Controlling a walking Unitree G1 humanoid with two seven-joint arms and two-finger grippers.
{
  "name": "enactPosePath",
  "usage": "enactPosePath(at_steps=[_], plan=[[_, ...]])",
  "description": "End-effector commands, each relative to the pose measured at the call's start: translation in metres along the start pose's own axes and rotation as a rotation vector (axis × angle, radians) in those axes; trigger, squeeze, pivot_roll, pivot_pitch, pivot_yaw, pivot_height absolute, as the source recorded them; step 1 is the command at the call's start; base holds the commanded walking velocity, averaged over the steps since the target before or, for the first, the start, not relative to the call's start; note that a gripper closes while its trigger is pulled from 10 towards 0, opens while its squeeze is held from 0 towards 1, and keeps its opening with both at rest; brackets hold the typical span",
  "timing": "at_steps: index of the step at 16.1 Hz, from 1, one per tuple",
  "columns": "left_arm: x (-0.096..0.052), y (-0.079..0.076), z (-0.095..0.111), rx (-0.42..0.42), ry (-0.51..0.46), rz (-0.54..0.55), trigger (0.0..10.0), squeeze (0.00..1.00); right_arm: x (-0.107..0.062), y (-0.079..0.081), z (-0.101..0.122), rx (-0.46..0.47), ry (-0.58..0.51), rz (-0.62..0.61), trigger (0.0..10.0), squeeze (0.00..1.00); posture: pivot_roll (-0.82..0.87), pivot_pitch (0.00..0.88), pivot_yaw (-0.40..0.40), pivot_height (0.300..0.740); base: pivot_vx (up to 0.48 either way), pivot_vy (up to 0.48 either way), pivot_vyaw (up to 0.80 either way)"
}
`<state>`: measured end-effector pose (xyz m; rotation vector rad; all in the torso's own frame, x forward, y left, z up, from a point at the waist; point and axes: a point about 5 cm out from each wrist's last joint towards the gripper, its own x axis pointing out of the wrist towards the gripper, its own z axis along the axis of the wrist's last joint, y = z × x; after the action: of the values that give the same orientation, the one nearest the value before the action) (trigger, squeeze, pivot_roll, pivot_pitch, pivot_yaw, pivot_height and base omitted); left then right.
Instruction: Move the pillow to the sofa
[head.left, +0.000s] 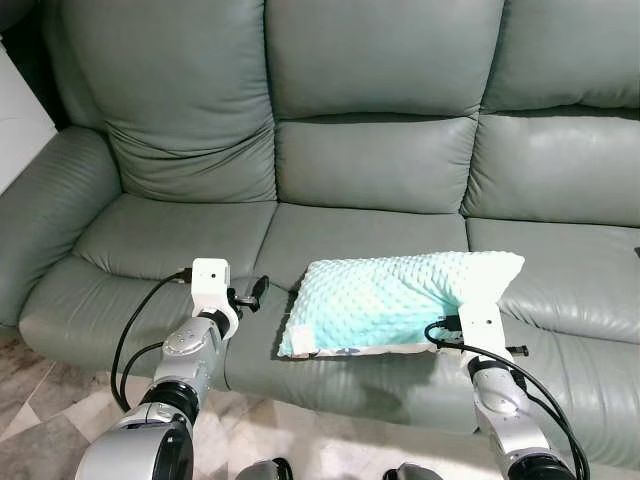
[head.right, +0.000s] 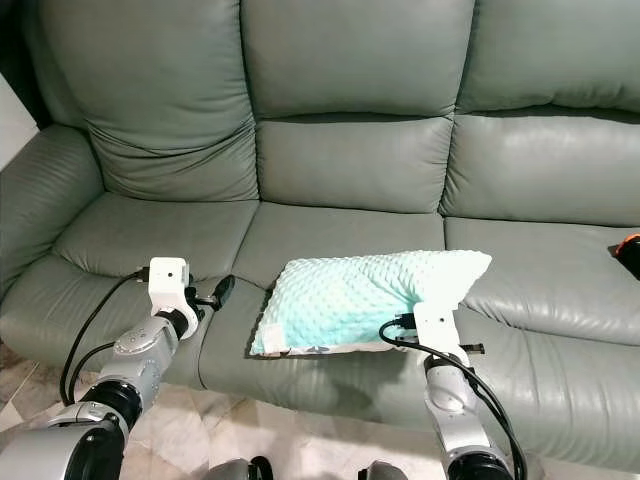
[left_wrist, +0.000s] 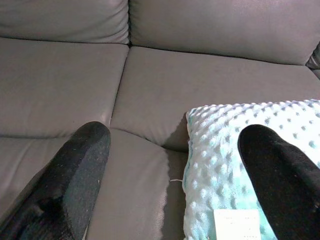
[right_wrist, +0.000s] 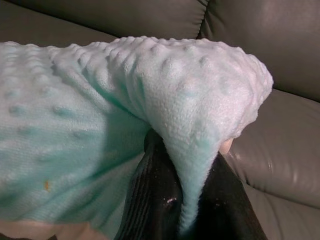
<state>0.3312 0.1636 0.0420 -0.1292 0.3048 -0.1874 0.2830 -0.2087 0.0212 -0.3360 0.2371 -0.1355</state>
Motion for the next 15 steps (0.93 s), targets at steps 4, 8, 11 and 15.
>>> enactPosePath(at_steps=[4, 8, 11, 15], plan=[[-0.002, 0.004, -0.001, -0.001, 0.001, 0.008, 10.0, 0.0, -0.001, 0.013, -0.001, 0.2, 0.048, 0.014, 10.0, 1.0, -0.13, 0.103, 0.119, 0.74, 0.0, 0.0, 0.0], [-0.002, 0.004, -0.002, -0.007, 0.002, 0.009, 10.0, 0.0, -0.001, 0.021, -0.008, 0.194, 0.111, 0.058, 10.0, 1.0, -0.12, 0.11, 0.119, 0.74, 0.0, 0.0, 0.0], [-0.003, 0.002, -0.003, -0.063, -0.015, -0.014, 10.0, 1.0, -0.001, 0.02, -0.008, 0.186, 0.109, 0.078, 10.0, 1.0, -0.13, 0.112, 0.12, 0.74, 0.0, 0.0, 0.0], [-0.003, 0.001, -0.006, -0.046, -0.002, -0.009, 10.0, 1.0, -0.007, 0.031, -0.029, 0.133, 0.296, 0.201, 10.0, 1.0, -0.13, 0.114, 0.119, 0.74, 0.0, 0.0, 0.0]])
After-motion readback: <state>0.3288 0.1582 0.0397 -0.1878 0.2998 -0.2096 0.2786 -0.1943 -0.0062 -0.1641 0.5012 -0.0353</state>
